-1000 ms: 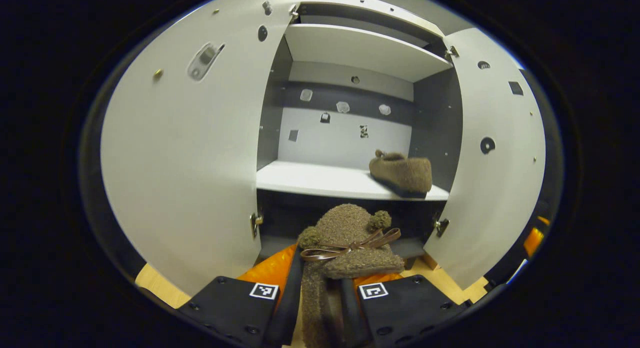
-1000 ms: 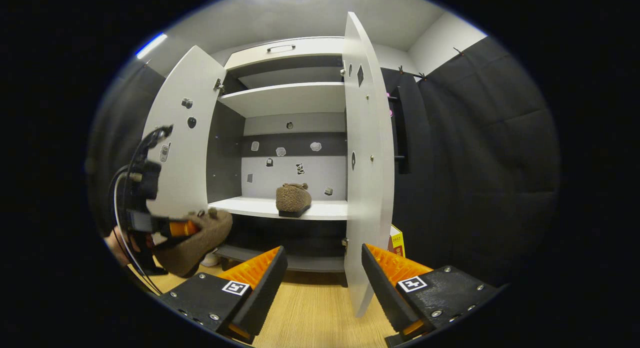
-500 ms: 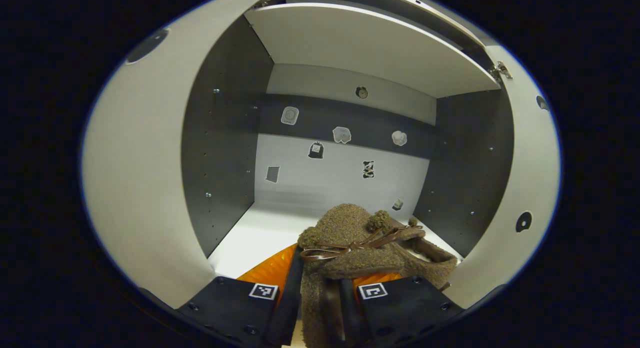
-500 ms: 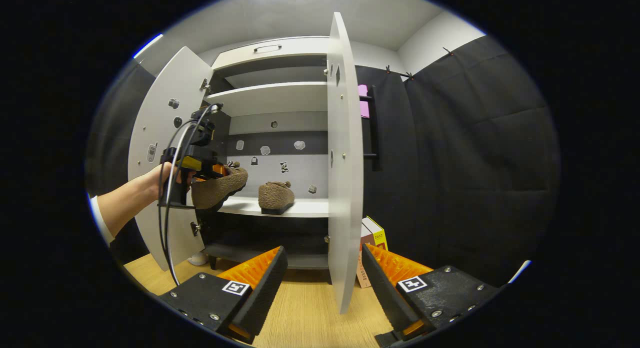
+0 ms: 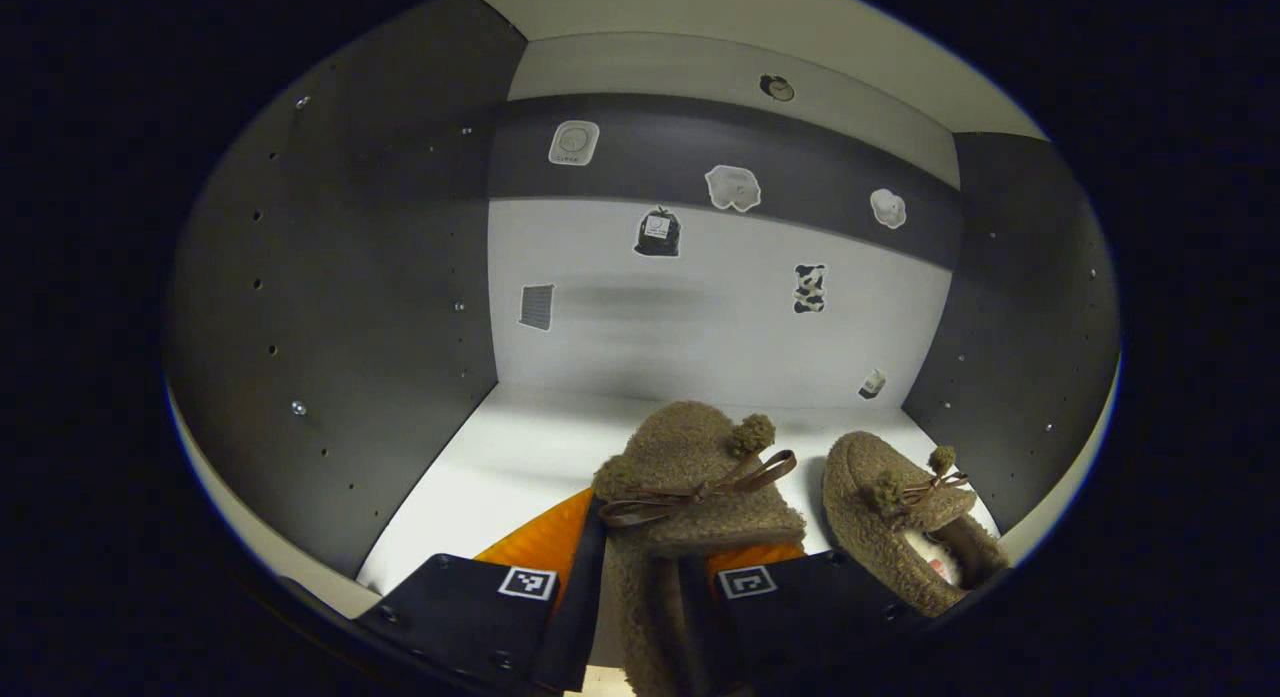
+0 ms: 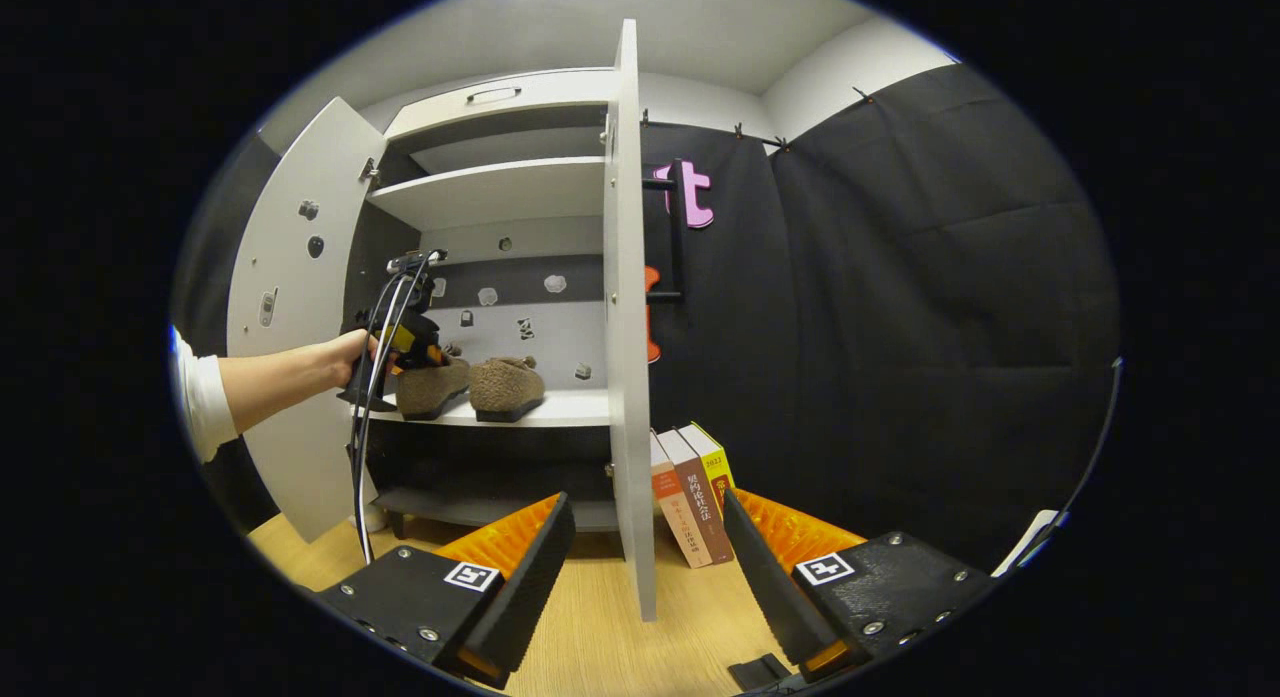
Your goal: Grab one shoe with the right hand and put it into the shoe cabinet, grab the other shoe with the left hand and put it into the shoe cabinet; then close the right door with the right hand and the left door with the left hand.
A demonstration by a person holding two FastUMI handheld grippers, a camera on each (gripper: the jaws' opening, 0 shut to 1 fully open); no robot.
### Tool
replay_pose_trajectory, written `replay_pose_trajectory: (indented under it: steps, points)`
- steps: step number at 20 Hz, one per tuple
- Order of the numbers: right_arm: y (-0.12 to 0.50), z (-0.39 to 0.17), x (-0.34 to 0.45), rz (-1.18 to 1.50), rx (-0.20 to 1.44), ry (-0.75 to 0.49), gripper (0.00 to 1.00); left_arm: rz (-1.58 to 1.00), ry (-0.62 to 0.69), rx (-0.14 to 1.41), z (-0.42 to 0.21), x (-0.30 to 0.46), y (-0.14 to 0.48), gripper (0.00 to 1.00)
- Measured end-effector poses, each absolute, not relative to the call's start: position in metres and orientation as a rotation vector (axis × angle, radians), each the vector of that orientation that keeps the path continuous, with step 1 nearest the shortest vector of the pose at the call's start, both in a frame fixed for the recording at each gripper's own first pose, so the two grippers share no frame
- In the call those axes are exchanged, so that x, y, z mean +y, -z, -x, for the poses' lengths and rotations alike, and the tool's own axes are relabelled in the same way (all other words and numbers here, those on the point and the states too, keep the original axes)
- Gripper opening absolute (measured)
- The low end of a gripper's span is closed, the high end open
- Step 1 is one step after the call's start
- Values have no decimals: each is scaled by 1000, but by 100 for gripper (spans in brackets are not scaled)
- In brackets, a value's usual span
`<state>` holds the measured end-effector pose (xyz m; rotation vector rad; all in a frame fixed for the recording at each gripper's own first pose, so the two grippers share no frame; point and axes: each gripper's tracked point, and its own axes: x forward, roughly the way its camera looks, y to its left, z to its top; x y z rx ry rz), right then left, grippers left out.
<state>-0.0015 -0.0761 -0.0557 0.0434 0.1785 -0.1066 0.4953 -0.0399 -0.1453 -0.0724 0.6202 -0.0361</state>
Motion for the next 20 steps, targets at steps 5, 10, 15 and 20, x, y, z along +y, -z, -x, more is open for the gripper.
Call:
replay_pose_trajectory:
  steps: [5, 10, 15, 20]
  points:
    - [62, -4, -77, -70, 180, 114, 92, 59, 32, 648, -494, -40, 154, 55]
    - [63, -8, -71, -73, 179, 95, 92, 69, 17, 634, -489, -26, 151, 77]
    - [67, -9, -62, -77, 191, 69, 92, 97, 55, 577, -472, -28, 135, 97]
    - [63, -10, -52, -80, 183, 40, 92, 91, 115, 460, -447, -38, 98, 97]
